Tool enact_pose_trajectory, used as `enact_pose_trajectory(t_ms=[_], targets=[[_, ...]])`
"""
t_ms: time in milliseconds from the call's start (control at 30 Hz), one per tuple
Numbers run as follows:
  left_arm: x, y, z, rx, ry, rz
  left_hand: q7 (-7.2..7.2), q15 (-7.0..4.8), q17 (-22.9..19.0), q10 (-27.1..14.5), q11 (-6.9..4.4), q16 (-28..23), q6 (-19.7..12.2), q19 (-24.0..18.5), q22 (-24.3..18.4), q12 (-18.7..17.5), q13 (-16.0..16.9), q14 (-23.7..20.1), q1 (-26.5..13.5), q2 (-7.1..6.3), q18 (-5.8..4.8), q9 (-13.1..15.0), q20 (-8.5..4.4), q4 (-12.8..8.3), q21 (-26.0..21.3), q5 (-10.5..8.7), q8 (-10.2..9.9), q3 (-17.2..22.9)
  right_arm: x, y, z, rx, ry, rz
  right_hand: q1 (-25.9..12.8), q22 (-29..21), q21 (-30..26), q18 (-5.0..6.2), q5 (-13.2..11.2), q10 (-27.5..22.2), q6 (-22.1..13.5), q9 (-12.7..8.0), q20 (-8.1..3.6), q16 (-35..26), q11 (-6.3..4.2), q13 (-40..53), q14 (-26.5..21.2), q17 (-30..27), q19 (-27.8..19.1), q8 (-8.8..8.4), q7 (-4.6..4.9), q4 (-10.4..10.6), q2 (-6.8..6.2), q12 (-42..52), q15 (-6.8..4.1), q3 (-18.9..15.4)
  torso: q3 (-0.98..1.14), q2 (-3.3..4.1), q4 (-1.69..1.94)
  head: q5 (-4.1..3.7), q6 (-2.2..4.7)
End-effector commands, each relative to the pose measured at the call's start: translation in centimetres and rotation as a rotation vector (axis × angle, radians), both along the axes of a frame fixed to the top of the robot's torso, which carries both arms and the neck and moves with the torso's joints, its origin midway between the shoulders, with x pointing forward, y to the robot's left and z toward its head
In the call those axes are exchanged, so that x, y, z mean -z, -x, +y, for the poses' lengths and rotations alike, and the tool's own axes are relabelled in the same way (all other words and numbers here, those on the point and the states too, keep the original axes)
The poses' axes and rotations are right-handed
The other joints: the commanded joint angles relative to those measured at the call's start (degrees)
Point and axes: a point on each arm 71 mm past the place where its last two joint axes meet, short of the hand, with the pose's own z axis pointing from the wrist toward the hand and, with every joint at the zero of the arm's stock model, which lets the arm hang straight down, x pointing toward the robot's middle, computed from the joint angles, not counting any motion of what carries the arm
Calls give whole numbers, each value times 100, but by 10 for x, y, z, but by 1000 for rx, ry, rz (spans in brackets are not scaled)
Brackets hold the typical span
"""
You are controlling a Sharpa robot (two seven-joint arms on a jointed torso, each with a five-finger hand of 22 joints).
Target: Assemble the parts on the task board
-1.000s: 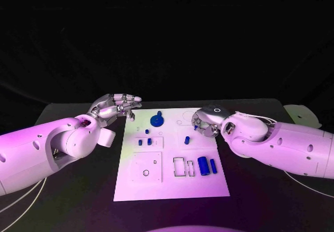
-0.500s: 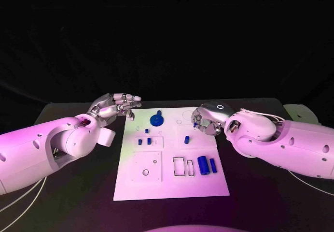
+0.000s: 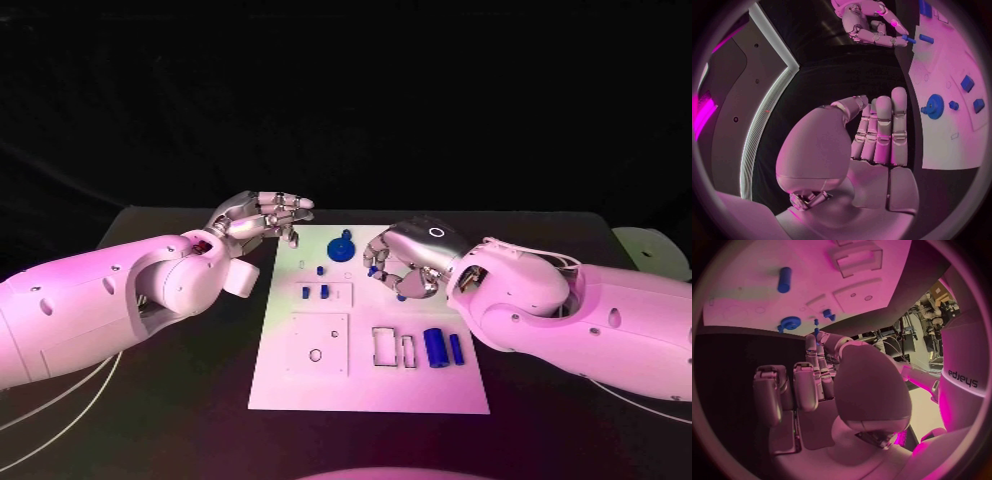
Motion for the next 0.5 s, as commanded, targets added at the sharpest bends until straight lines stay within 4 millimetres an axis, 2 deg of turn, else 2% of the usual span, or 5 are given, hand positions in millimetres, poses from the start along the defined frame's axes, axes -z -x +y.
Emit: enact_pose_trajectory(t_ms=[33,200,267,433,500], targets=[[-1,1,-5,28,10,-3,-7,-14,-7,-46,-8,29,-28,0,-5,30,7,-45,-34,37,34,1,26,-29,-38,36,20,-9,4,6,13,-49,-29,10,-54,1309,12,-34,30,49,21,5,-31,4,-7,-8,275,2,416,15,12,-43,28,-27,-57,5,-22,-3,14,223,-53],[0,0,-7,31,11,-3,-6,-13,-9,-50,-7,29,-30,-2,-6,35,9,-49,-38,37,34,1,27,-28,-40,35,22,-10,17,12,27,-81,-28,40,-55,1306,7,-32,33,49,19,5,-32,1,-7,-9,274,-2,414,14,13,-45,29,-30,-57,6,-18,0,16,463,-122],[0,0,-9,32,11,-3,-7,-12,-9,-49,-7,30,-29,-3,-7,39,10,-50,-39,39,34,2,28,-28,-41,35,24,-11,25,15,32,-91,-22,59,-56,1308,11,-33,33,49,19,5,-32,7,-6,-9,276,6,415,14,14,-46,29,-30,-57,7,-19,3,8,534,-153],[0,0,-12,29,14,-10,-10,-12,-11,-46,-10,33,-24,-6,-8,56,15,-54,-41,47,34,5,31,-27,-44,34,32,-10,41,21,42,-109,-9,97,-69,1297,-11,-28,31,50,11,5,-31,-4,-3,-11,272,-13,406,11,19,-47,25,-35,-55,3,-16,11,-14,662,-219],[-1,0,-13,29,15,-12,-10,-12,-11,-46,-10,33,-24,-6,-8,56,15,-54,-41,47,34,5,31,-27,-44,34,32,-10,47,23,44,-113,-3,108,-69,1297,-11,-28,31,50,11,5,-31,-4,-3,-11,272,-13,406,11,19,-47,25,-35,-55,3,-15,13,-4,692,-246]])
